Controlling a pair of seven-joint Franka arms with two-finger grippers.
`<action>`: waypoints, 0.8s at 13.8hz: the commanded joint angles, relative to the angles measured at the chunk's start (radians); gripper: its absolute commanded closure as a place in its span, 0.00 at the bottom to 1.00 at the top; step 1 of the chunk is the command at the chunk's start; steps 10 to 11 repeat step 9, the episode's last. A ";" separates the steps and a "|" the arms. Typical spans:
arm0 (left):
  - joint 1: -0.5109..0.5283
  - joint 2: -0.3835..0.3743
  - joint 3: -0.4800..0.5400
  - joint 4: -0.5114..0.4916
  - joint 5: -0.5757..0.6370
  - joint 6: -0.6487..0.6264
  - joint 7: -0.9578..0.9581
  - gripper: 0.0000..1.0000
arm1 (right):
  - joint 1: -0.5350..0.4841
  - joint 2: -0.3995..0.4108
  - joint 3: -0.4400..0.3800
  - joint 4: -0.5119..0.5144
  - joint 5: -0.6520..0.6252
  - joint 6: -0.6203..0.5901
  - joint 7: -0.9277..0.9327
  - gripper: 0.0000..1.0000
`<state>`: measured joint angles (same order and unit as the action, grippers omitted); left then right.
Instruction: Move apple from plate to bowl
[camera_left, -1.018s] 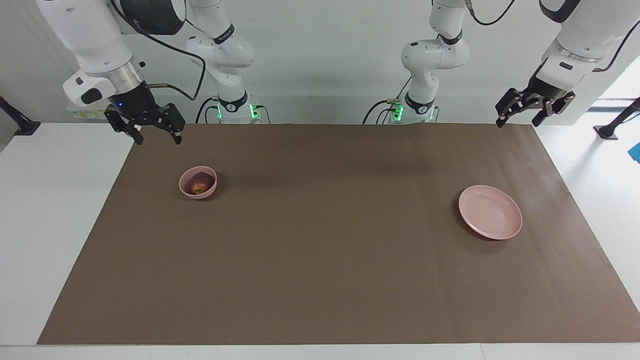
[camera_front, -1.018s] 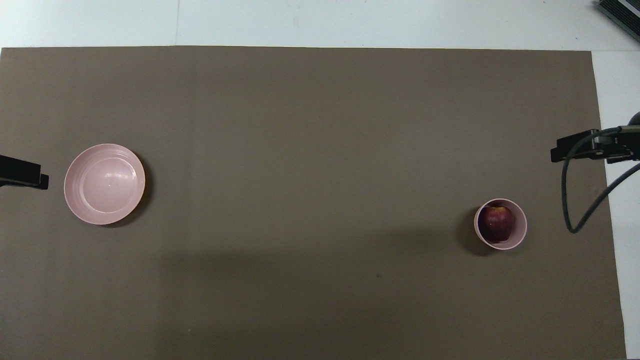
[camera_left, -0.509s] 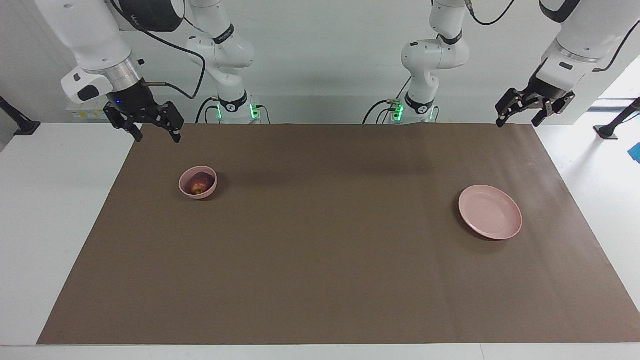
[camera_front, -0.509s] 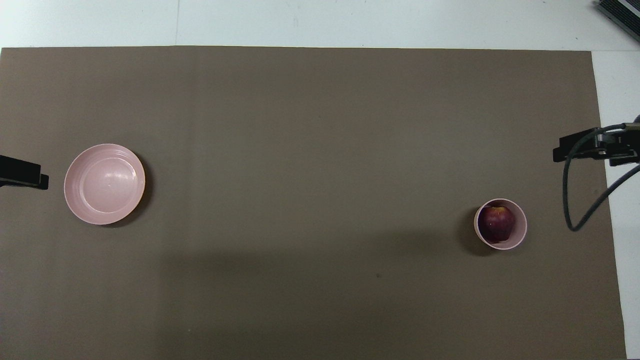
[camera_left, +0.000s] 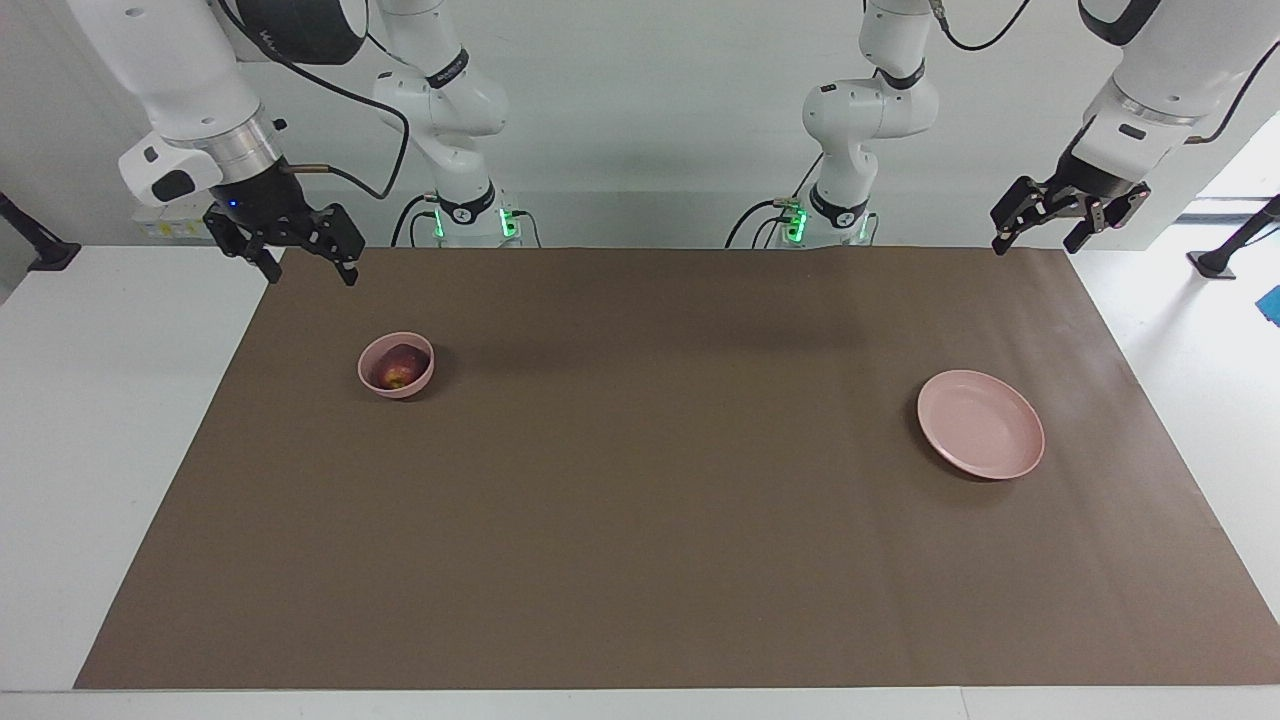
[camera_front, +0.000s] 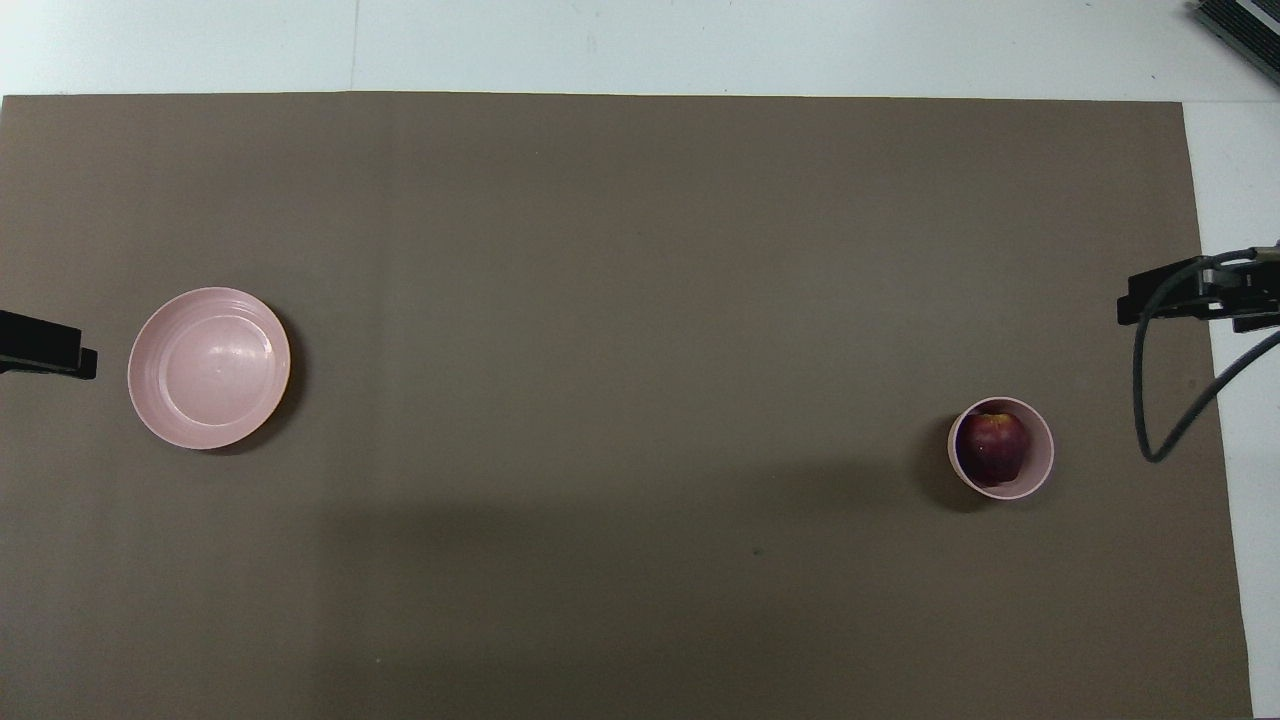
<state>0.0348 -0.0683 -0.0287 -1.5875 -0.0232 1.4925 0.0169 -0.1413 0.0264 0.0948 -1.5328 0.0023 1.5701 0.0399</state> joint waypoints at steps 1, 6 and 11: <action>0.004 -0.007 0.001 0.001 -0.003 -0.012 -0.008 0.00 | -0.004 0.006 0.006 0.017 -0.019 -0.030 0.011 0.00; 0.004 -0.007 0.001 0.001 -0.003 -0.012 -0.008 0.00 | -0.003 0.006 0.006 0.017 -0.028 -0.058 0.015 0.00; 0.004 -0.007 0.001 0.001 -0.003 -0.012 -0.008 0.00 | -0.001 0.003 0.006 0.017 -0.027 -0.056 0.017 0.00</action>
